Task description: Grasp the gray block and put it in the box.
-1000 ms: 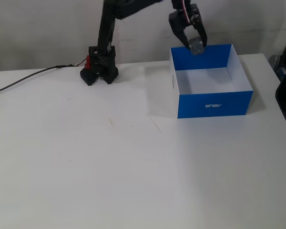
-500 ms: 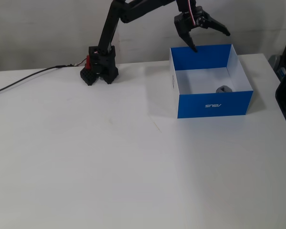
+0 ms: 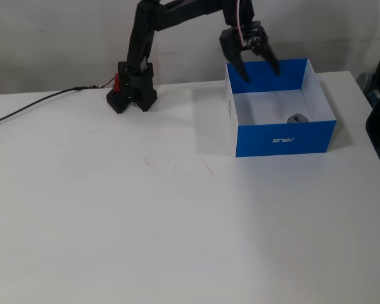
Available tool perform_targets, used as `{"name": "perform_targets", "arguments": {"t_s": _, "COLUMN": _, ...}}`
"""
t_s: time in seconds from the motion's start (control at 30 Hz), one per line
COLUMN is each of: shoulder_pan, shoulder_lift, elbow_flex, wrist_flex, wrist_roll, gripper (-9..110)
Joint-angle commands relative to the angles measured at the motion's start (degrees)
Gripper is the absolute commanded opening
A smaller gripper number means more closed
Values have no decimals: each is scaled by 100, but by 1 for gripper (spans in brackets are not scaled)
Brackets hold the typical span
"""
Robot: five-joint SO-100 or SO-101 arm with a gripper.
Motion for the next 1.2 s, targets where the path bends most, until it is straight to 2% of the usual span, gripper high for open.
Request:
{"name": "perform_targets", "arguments": {"t_s": 0.0, "shoulder_pan": -97, "shoulder_lift": 896, "elbow_flex": 237, "wrist_flex": 202, "wrist_roll": 70, "gripper": 14}}
{"name": "perform_targets", "arguments": {"t_s": 0.37, "shoulder_pan": -1028, "shoulder_lift": 2145, "elbow_flex": 1696, "wrist_flex": 0, "wrist_roll": -18, "gripper": 9}}
{"name": "perform_targets", "arguments": {"t_s": 0.63, "shoulder_pan": -2171, "shoulder_lift": 3454, "elbow_flex": 3744, "wrist_flex": -668, "wrist_roll": -44, "gripper": 0}}
{"name": "perform_targets", "arguments": {"t_s": 0.87, "shoulder_pan": -2892, "shoulder_lift": 4931, "elbow_flex": 5871, "wrist_flex": -1459, "wrist_roll": -264, "gripper": 0}}
{"name": "perform_targets", "arguments": {"t_s": 1.17, "shoulder_pan": -4052, "shoulder_lift": 6724, "elbow_flex": 7717, "wrist_flex": -2241, "wrist_roll": -483, "gripper": 0}}
